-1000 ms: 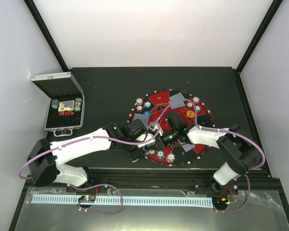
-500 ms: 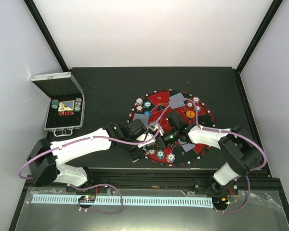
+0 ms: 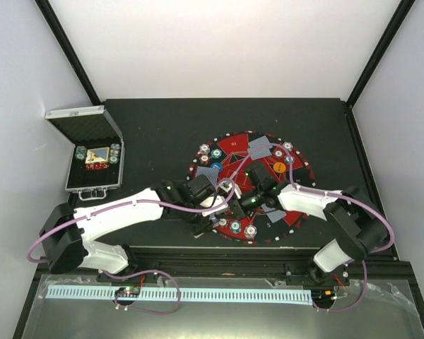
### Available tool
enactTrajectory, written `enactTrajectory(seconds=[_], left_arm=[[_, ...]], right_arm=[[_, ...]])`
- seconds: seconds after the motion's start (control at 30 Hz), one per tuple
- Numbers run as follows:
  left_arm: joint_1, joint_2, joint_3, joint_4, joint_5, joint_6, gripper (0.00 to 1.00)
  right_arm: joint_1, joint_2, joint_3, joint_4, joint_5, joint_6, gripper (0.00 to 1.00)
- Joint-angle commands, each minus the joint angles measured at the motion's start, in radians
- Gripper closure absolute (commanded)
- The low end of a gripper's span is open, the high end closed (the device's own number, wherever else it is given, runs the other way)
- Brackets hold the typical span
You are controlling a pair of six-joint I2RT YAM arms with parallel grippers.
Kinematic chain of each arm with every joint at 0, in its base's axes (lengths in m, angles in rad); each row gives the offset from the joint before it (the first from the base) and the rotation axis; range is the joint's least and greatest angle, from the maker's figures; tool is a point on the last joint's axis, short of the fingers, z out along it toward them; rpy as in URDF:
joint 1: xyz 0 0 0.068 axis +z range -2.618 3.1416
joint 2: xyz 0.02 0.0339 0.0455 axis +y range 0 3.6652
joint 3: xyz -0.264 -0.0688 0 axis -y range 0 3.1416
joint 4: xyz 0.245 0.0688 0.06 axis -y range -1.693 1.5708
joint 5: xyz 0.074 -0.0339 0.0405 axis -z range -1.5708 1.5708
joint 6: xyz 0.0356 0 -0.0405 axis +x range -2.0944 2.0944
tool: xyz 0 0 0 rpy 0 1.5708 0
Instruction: Distribute texas hold em gaming equipment
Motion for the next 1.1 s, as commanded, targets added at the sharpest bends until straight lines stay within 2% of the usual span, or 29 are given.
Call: enactTrajectory(seconds=[0.0, 0.73, 1.07], left_arm=[[0.001, -0.009, 0.038, 0.018, 0.019, 0.012, 0.5], [0.001, -0.004, 0.037, 0.019, 0.009, 0.012, 0.5], [0.001, 0.0, 0.038, 0.017, -0.002, 0.011, 0.5]], right_arm=[[-0.018, -0.019, -0.021, -0.039, 0.074, 0.002, 0.99], [-0.083, -0.189, -0.039, -0.238, 0.291, 0.064, 0.99], [-0.231, -0.379, -0.104, -0.311, 0.378, 0.181, 0.99]])
